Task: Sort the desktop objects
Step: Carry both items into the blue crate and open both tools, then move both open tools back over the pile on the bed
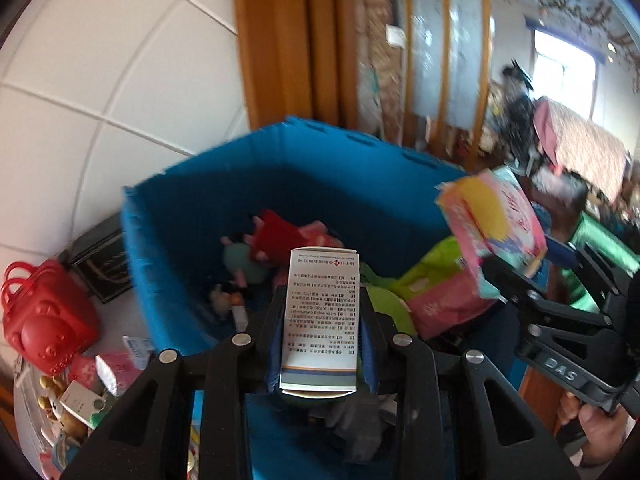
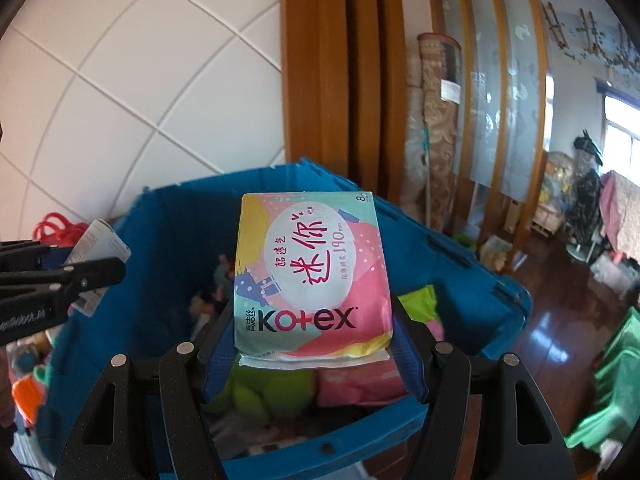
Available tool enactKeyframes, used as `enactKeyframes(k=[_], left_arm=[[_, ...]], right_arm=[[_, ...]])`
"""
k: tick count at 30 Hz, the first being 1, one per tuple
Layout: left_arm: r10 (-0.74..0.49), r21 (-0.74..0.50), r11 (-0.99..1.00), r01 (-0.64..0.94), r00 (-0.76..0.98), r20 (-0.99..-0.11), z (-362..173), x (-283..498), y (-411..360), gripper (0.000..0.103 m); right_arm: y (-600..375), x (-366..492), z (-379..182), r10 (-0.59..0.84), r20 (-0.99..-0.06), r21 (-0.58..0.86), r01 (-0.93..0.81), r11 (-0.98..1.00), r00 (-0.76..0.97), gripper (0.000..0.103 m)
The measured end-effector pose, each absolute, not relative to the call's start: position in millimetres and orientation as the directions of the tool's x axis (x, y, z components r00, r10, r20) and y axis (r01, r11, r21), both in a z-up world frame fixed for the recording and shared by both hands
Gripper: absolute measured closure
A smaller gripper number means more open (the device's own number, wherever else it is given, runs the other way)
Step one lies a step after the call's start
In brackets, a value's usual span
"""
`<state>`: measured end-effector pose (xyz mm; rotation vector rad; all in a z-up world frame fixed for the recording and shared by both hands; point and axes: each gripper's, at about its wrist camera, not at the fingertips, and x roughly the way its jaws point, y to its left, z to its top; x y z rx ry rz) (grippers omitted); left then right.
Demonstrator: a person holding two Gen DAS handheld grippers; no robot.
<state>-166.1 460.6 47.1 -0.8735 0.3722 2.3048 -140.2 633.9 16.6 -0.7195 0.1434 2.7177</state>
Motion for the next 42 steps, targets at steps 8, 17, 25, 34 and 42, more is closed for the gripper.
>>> enactKeyframes(k=[8,17,25,34,42], left_arm=[[0.432,0.066,-0.720,-0.691,-0.520,-0.736,37.2,-162.3,497.0,0.072],[0.373,0.096,-0.742,-0.663,-0.528,-0.763,31.1,-168.9,501.4,0.032],[0.390,0.091,-0.769,-0.633,-0.577,-0.717,40.7,-164.1,487.6,0.025],[0.394,0.079,-0.822,-0.564,-0.663,-0.636,57.6,-154.9,444.4,0.020],[0.363,0.062,-0.882,-0.467,-0.759,-0.541,66.7,-138.9,380.1,0.020]], right_arm=[[653.8,-158.3,0.0,0.316,-0.542,-0.046,-0.348,-0.936,-0.778,0.035],[675.7,-165.7,-5.6,0.331,-0.557,-0.055,-0.364,-0.930,-0.762,0.033],[672.7,-163.1,2.1,0.328,-0.522,-0.050,-0.356,-0.933,-0.787,0.000],[648.1,-152.1,16.7,0.318,-0.503,-0.050,-0.340,-0.939,-0.804,0.000],[591.3,-137.7,43.4,0.243,-0.435,-0.011,-0.264,-0.964,-0.867,0.000]])
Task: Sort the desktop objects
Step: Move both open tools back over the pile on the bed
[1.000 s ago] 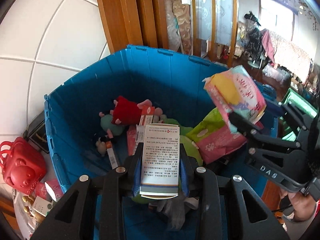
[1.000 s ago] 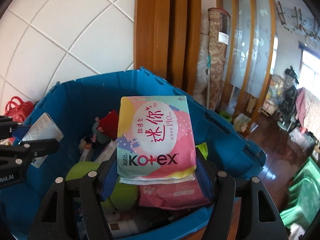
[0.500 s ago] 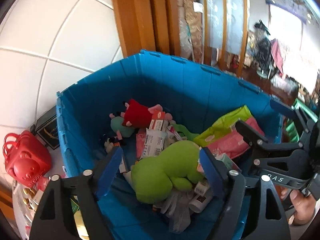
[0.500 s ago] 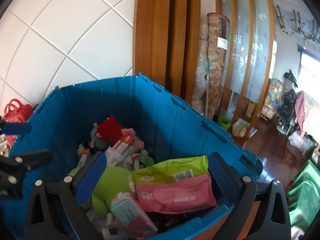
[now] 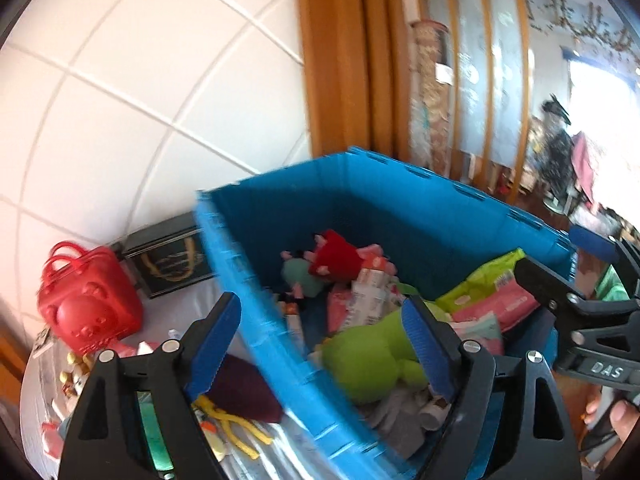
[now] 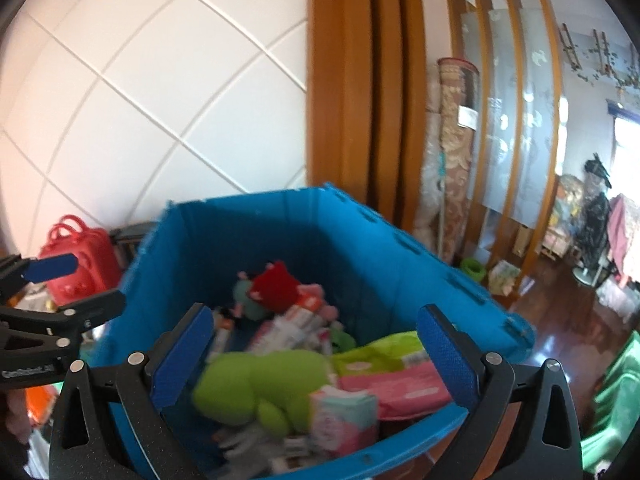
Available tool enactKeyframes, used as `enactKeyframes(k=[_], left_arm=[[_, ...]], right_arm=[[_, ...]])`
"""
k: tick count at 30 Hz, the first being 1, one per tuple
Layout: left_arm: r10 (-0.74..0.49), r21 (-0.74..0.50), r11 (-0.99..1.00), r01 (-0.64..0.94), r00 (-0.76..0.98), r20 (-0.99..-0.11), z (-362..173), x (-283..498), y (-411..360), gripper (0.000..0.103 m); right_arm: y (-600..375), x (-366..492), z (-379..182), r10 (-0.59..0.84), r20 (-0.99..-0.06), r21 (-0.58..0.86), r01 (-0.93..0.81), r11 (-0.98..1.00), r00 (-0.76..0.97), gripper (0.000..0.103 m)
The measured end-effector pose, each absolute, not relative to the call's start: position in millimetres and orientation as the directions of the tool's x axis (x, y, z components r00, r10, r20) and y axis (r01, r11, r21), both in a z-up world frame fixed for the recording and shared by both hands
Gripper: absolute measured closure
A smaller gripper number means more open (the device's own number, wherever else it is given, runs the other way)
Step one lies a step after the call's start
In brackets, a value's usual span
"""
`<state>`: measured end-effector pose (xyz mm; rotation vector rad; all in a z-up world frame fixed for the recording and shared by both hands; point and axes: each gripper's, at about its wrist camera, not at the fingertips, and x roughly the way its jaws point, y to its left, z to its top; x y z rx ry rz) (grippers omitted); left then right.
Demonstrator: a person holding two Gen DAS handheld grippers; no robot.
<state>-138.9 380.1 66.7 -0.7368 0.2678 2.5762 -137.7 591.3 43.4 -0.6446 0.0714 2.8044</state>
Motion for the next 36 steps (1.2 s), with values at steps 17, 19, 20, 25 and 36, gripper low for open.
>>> enactKeyframes(k=[17,19,20,25,36], left_arm=[[0.110,-0.007,-0.992,-0.126,-0.837,-0.536,9.0,-123.6,150.4,0.020],[0.049,-0.004,-0.998,-0.057,-0.816,-0.576,-14.2,-125.2,114.7,0.020],[0.021,-0.005,-1.000,-0.023,-0.807,-0.590,-24.1,-125.2,97.8,0.020],[-0.108,0.004,-0.989,0.145,-0.716,-0.690,-87.2,-115.1,-1.6,0.020],[-0.216,0.011,-0.928,0.373,-0.512,-0.832,-187.0,-88.2,-137.2,0.020]], right_arm=[[418.5,-155.9,51.1,-0.021,-0.418,0.014,0.016,-1.000,-0.908,0.000],[394.4,-166.8,41.2,-0.052,-0.448,0.017,0.050,-0.999,-0.892,0.000],[385.6,-171.0,36.6,-0.066,-0.461,0.019,0.065,-0.998,-0.885,0.000],[336.7,-198.3,-7.8,-0.130,-0.554,0.042,0.128,-0.991,-0.822,0.000],[279.6,-229.0,-127.2,-0.113,-0.780,0.040,0.132,-0.991,-0.616,0.000]])
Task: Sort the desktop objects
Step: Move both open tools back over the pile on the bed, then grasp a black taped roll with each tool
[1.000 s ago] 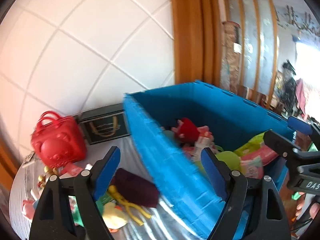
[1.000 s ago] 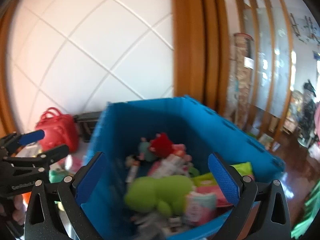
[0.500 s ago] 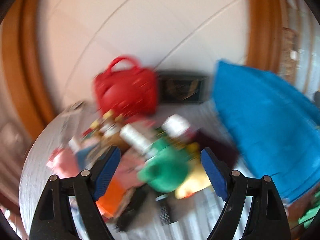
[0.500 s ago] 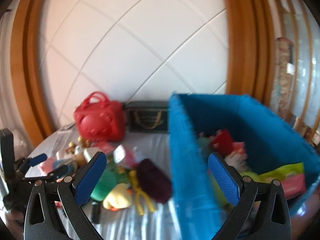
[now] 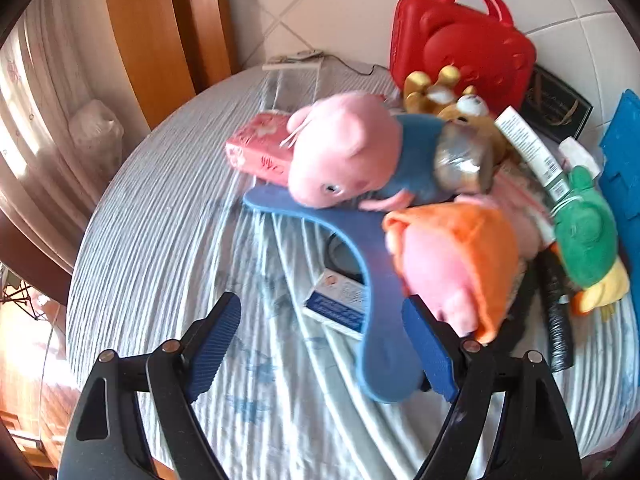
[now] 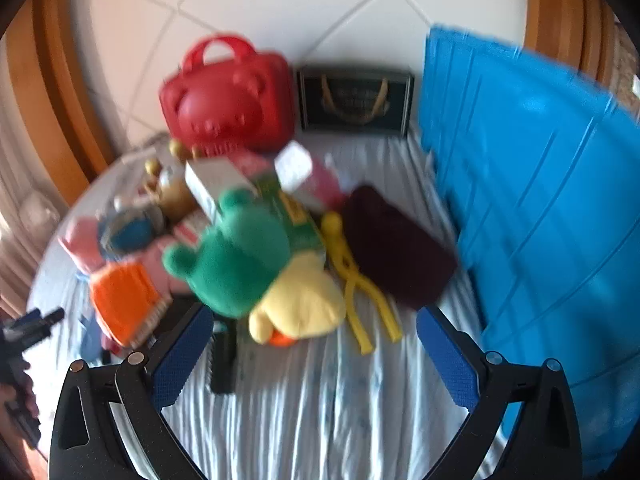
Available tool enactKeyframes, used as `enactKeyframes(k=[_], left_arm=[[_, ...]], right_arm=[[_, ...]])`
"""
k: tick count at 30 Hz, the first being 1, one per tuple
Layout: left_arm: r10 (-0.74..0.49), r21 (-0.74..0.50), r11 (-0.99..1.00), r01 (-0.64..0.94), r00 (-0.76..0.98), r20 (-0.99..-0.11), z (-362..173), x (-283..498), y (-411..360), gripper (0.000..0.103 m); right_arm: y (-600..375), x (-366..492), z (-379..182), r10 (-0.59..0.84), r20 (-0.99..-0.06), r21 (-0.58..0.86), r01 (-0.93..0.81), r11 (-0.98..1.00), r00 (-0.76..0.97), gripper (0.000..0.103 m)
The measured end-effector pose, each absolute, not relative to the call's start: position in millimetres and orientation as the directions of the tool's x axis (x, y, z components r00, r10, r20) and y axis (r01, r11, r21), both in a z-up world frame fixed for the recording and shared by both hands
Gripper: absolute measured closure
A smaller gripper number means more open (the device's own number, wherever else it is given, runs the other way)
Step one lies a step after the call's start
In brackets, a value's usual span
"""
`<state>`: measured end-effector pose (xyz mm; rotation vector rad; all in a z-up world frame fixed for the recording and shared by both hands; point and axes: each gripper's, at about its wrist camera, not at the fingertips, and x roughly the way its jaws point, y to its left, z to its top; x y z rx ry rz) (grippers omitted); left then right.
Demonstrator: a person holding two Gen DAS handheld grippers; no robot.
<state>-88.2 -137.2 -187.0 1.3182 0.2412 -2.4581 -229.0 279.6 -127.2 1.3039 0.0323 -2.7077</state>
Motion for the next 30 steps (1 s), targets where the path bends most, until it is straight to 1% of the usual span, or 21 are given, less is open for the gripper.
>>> enactKeyframes(k=[3,6,9,11,13,17,19,20,21,22,24,28,29,30], left_arm=[[-0.207,0.023,-0.936,0.351,-0.498,-0.842,-199.0,-93.1,-139.4,0.020],[-0.158,-0.006,-0.951,0.309,-0.501,-0.851,-201.2,-96.6,-122.7,0.023],[-0.091,-0.028,-0.976,0.216,-0.525,-0.846,-200.4,-98.8,-87.6,0.030],[-0.031,-0.045,-0.990,0.130,-0.526,-0.850,-202.4,-101.8,-59.3,0.039],[0.022,-0.057,-0.997,0.052,-0.512,-0.858,-206.6,-106.9,-30.8,0.045],[0.079,-0.060,-0.997,-0.055,-0.466,-0.881,-225.3,-120.7,9.8,0.045],[0.090,-0.070,-0.995,-0.065,-0.421,-0.902,-242.1,-128.6,19.2,0.046],[0.073,-0.052,-0.997,-0.062,-0.423,-0.903,-246.4,-130.9,22.4,0.046],[0.057,-0.028,-0.997,-0.073,-0.438,-0.897,-247.0,-132.7,27.3,0.046],[0.052,-0.017,-0.996,-0.084,-0.439,-0.897,-246.9,-135.7,32.1,0.046],[0.059,-0.019,-0.995,-0.095,-0.435,-0.898,-247.4,-142.0,38.0,0.046],[0.088,-0.067,-0.995,-0.068,-0.381,-0.920,-255.9,-148.3,40.0,0.046],[0.089,-0.075,-0.996,-0.053,-0.361,-0.928,-259.8,-145.7,38.1,0.046],[0.090,-0.082,-0.996,-0.037,-0.348,-0.933,-264.4,-142.5,35.2,0.046]], right_arm=[[274.1,-229.0,-151.9,-0.095,-0.817,0.024,0.131,-0.991,-0.568,0.000],[267.9,-226.8,-170.8,-0.105,-0.841,0.037,0.137,-0.990,-0.530,0.000],[257.1,-225.9,-187.5,-0.122,-0.861,0.050,0.155,-0.987,-0.494,0.000],[250.9,-225.5,-195.8,-0.142,-0.868,0.068,0.168,-0.983,-0.476,0.000],[244.5,-225.6,-203.9,-0.156,-0.881,0.081,0.183,-0.980,-0.447,0.000],[235.9,-225.7,-213.8,-0.170,-0.900,0.092,0.205,-0.974,-0.402,0.000],[231.1,-227.2,-220.2,-0.176,-0.910,0.099,0.217,-0.971,-0.375,0.000],[228.2,-228.0,-223.3,-0.180,-0.913,0.100,0.226,-0.969,-0.366,0.000],[224.5,-230.1,-228.3,-0.184,-0.918,0.103,0.236,-0.966,-0.352,0.003],[220.2,-232.4,-232.9,-0.186,-0.923,0.105,0.245,-0.964,-0.337,0.014],[210.6,-239.7,-242.7,-0.202,-0.929,0.122,0.261,-0.958,-0.310,0.027],[191.8,-258.5,-260.3,-0.233,-0.934,0.154,0.280,-0.947,-0.272,0.028],[187.4,-263.5,-265.9,-0.237,-0.937,0.162,0.283,-0.946,-0.258,0.030],[184.0,-266.7,-270.8,-0.246,-0.939,0.173,0.288,-0.942,-0.241,0.040]])
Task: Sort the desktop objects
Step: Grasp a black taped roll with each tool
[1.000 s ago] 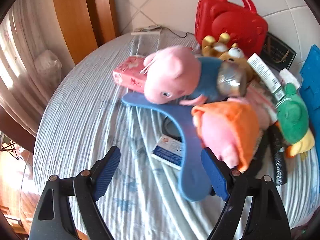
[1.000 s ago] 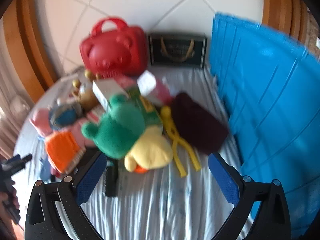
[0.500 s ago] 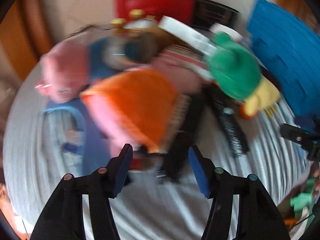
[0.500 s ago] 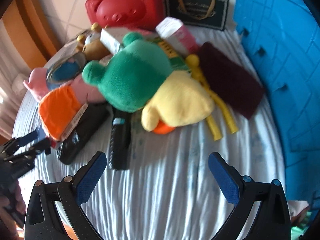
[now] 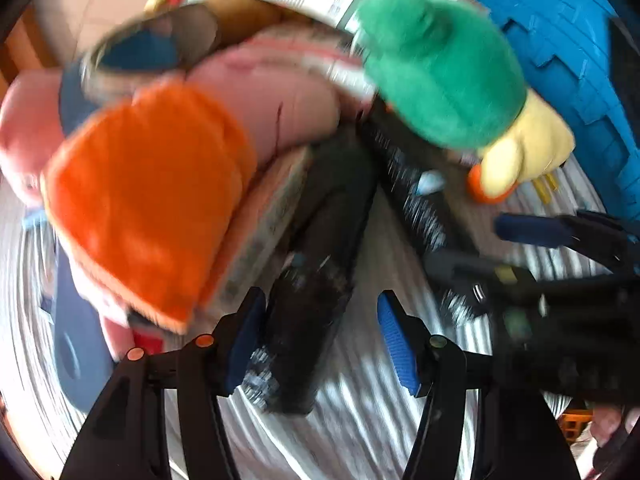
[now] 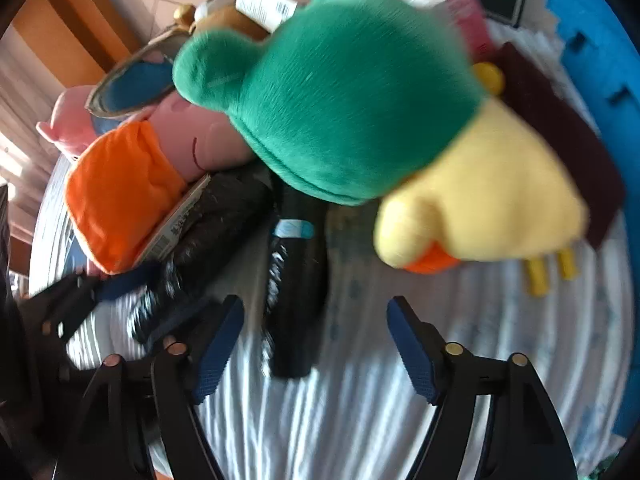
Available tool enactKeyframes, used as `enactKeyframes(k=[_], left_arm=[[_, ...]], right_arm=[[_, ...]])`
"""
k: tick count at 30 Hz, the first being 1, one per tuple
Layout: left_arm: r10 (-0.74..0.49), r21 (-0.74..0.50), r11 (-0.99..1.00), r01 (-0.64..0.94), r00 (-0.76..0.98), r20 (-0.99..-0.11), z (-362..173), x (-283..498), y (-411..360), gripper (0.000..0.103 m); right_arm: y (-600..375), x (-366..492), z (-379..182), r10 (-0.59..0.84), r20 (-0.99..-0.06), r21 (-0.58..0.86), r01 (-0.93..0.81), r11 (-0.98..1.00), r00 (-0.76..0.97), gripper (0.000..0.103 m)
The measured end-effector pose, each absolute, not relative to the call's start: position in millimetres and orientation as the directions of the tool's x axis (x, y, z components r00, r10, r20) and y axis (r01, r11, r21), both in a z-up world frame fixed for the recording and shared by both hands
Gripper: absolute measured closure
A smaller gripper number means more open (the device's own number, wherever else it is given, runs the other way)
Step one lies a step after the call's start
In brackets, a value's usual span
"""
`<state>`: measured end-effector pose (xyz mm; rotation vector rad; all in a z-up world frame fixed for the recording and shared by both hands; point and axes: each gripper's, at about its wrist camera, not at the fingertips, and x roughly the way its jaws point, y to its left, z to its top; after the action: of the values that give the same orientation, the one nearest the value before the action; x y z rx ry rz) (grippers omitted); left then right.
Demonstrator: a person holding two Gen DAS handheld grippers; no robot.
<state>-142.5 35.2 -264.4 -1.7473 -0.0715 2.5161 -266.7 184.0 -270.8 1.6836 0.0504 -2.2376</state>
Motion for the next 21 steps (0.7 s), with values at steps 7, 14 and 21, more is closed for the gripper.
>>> enactKeyframes(k=[7,14,21], left_arm=[[0.102,-0.099,-0.995,-0.027,-0.339,-0.935,-263.9,-141.6,31.7,0.065],[0.117,-0.097,-0.991,-0.090,-0.254,-0.960,-261.0,-105.9,49.2,0.068],[0.022,-0.002,-0.998,-0.058,-0.350,-0.937,-234.5,-125.2,55.4,0.042]], right_arm=[[189.9,-251.4,-279.4,-0.215,-0.956,0.148,0.304,-0.941,-0.198,0.072],[236.1,-196.9,-283.0,-0.197,-0.973,0.154,0.301,-0.941,-0.118,0.071],[247.2,-205.4,-268.0,-0.216,-0.956,0.156,0.280,-0.947,-0.197,0.061]])
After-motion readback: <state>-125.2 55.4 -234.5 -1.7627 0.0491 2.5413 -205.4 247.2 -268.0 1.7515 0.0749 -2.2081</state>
